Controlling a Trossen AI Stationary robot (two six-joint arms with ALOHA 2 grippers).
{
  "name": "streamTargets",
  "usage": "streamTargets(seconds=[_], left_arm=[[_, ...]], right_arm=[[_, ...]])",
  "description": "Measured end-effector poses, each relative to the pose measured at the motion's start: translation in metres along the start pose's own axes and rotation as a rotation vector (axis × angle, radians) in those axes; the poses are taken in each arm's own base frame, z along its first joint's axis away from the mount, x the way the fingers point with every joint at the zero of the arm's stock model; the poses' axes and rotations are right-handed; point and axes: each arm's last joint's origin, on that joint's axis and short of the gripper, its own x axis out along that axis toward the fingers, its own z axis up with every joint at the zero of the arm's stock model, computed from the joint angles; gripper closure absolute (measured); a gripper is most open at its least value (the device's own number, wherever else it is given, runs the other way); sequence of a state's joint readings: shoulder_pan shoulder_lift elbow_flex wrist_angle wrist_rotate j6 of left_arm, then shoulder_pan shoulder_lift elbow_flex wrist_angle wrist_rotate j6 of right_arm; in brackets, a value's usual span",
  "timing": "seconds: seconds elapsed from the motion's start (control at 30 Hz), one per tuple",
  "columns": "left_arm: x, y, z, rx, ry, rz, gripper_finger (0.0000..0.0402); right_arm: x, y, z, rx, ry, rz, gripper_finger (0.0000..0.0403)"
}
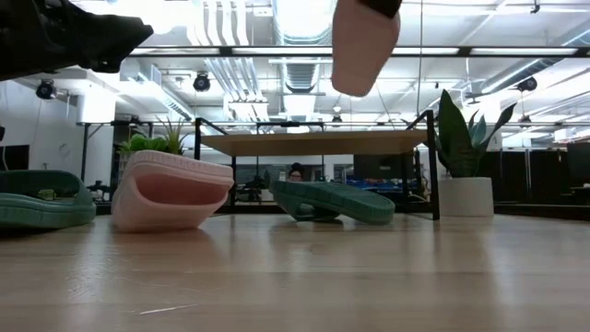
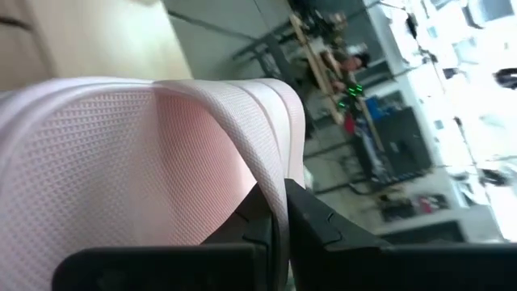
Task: Pick and place slides into the shelf
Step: Put the right pink slides on the shelf
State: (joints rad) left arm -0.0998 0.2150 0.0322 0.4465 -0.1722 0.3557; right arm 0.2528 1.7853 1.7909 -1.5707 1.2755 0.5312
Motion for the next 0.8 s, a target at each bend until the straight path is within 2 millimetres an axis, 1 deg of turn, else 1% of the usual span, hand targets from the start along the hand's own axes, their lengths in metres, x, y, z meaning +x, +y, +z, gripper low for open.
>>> streamTargets(seconds=[0.13, 0.4, 0.63, 0.8], left_arm=[[0.0, 0.0, 0.0, 0.0, -0.001, 0.0, 0.0237], [0.0, 0.0, 0.0, 0.0, -0.002, 0.001, 0.0237], [0.0, 0.0, 0.0, 0.0, -0.002, 0.001, 0.0237], [0.0, 0.0, 0.0, -0.001, -0.002, 0.001, 0.0237]], right_arm=[[0.021, 0.002, -0.005, -0.056, 0.037, -0.069, 0.039], [0.054, 0.015, -0.021, -0.13, 0.129, -0.124, 0.039], [0.072, 0.027, -0.033, -0.14, 0.164, -0.151, 0.039], [0.08, 0.037, -0.037, -0.163, 0.17, -0.151, 0.039]])
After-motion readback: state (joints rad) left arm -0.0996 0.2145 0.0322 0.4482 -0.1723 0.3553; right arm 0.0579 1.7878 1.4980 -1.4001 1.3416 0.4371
